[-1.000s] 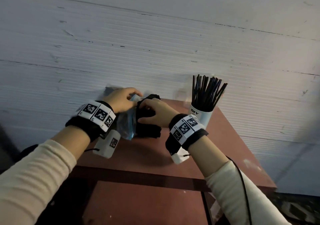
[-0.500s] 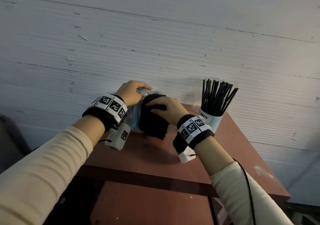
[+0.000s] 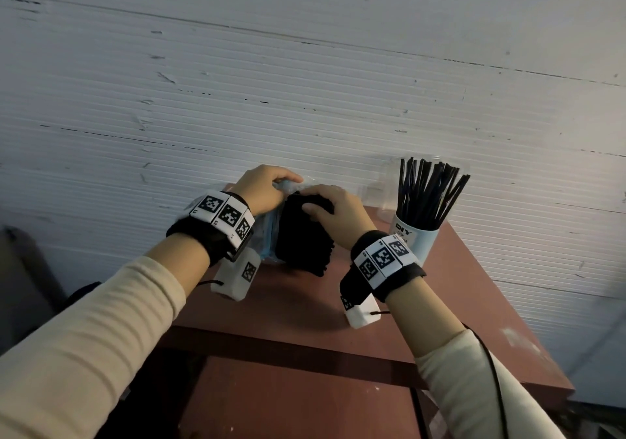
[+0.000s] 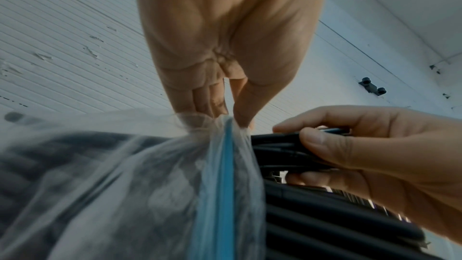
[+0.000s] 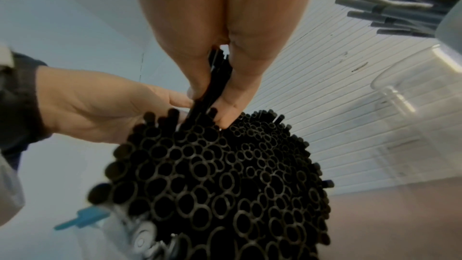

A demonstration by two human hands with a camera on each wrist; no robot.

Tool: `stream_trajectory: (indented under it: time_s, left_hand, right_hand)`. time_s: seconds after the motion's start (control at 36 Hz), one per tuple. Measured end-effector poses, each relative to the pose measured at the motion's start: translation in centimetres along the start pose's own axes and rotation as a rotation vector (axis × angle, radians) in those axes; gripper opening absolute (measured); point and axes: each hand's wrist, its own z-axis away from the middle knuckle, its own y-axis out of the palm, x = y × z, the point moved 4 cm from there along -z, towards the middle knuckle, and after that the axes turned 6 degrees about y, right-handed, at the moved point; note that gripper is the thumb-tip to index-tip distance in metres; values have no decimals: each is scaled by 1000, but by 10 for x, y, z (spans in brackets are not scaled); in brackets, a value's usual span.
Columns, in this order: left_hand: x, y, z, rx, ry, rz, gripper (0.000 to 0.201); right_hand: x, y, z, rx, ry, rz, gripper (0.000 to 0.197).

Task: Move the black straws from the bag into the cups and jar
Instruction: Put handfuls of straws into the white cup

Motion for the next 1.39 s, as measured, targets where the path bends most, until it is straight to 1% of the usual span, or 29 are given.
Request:
stream_trajectory:
  time_s: [0.14,0.28,0.33,0.42,0.44,0.47,0.53,0.56,0.58,0.61,0.69,0.75,0.81,0.83,0.89,0.94,1.0,1.08,1.17,1.22,1.28,1.33,1.39]
  left_hand:
    - [2,0,2,40,9,2,32]
    - [4,0,7,69,27,-32,30]
    - [0,1,8,41,52,-90,30]
    - [-22,4,13,-42,175,-97,31]
    - [-32,7,14,-28,209,-72,36]
    - [-41,11,16,13,230,-57,44]
    - [-57,23,16,131,239,-85,62]
    - [-63,29,14,179,232,-120,66]
    - [-66,35,12,213,223,-165,65]
    - [-69,40,9,232,219,-214,60]
    - [-77,53,2,251,246,-322,31]
    - [-86,58,0,243,282,-303,19]
    - [-95,61,-1,204,313,-222,19]
    - [-101,61,-1,177,326,-168,24]
    - [-113,61,-2,132,337,-50,34]
    - [-125,64,-1,126,307,83,37]
    - [-140,70,1,140,288,217,35]
    - [-156,86,6,190,237,400,32]
    - [-160,109,12,257,169,559,30]
    - [-155,122,17,264,96,625,24]
    - [-145,136,22,309,25,617,18]
    - [-130,152,25,365,-47,578,18]
    - [-117,163,28,400,-139,539,22]
  right_hand:
    - [-5,-5,4,-65,7,-56,22]
    - [-12,-27,15,-70,23,-113,19]
    - [-17,-37,19,-60,30,-144,18]
    - [-20,-51,26,-68,45,-138,18]
    - [-19,-56,29,-70,47,-135,18]
    - [-17,-61,32,-72,46,-137,18]
    - [-11,-71,39,-71,19,-116,19]
    - [-8,-75,42,-68,2,-92,19]
    - [-6,-79,45,-64,-9,-69,19]
    - [-4,-83,48,-62,-15,-51,20]
    - [1,-98,58,-58,-40,-20,21]
    - [5,-110,64,-54,-55,-7,22]
    - [10,-124,69,-63,-62,-42,26]
    - [13,-132,71,-89,-66,-61,30]
    - [19,-150,73,-196,-83,-33,38]
    - [26,-166,74,-309,-112,5,44]
    - [33,-177,74,-387,-156,19,47]
    - [41,-180,76,-442,-231,5,48]
    - [41,-173,76,-408,-299,8,48]
    - [34,-163,74,-353,-290,68,43]
    - [22,-151,73,-284,-246,161,36]
    - [8,-138,74,-210,-201,221,32]
    - [-3,-129,76,-161,-176,230,30]
